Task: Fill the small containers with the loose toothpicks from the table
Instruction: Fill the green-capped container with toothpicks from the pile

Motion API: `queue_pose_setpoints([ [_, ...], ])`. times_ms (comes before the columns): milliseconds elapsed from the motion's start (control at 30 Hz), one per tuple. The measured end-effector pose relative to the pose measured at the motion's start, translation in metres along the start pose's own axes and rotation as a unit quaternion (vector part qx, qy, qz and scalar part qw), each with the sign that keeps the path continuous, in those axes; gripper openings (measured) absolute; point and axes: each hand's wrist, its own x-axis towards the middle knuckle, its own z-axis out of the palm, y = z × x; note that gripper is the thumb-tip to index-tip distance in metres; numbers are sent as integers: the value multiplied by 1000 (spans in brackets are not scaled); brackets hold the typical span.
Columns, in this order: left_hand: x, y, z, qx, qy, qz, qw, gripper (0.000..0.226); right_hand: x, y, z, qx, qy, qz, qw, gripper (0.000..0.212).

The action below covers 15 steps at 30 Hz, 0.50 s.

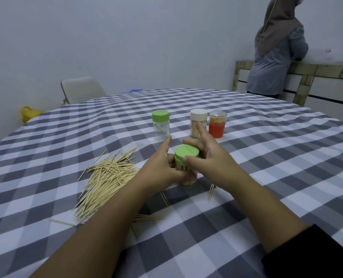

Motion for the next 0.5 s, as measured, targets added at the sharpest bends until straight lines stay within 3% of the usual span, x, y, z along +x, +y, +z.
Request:
queue_pose_setpoints([
  [167, -1, 3, 5, 56, 39, 10, 998, 113, 2, 2, 14, -70, 114, -20, 991, 100],
  [300, 2, 1, 2, 23, 23, -1, 999, 117, 1, 4, 6, -22, 26, -1, 999, 97],
  [500, 1, -5, 9, 50, 63, 2, 997, 106, 0, 2, 11, -71, 45, -14, 996, 86],
])
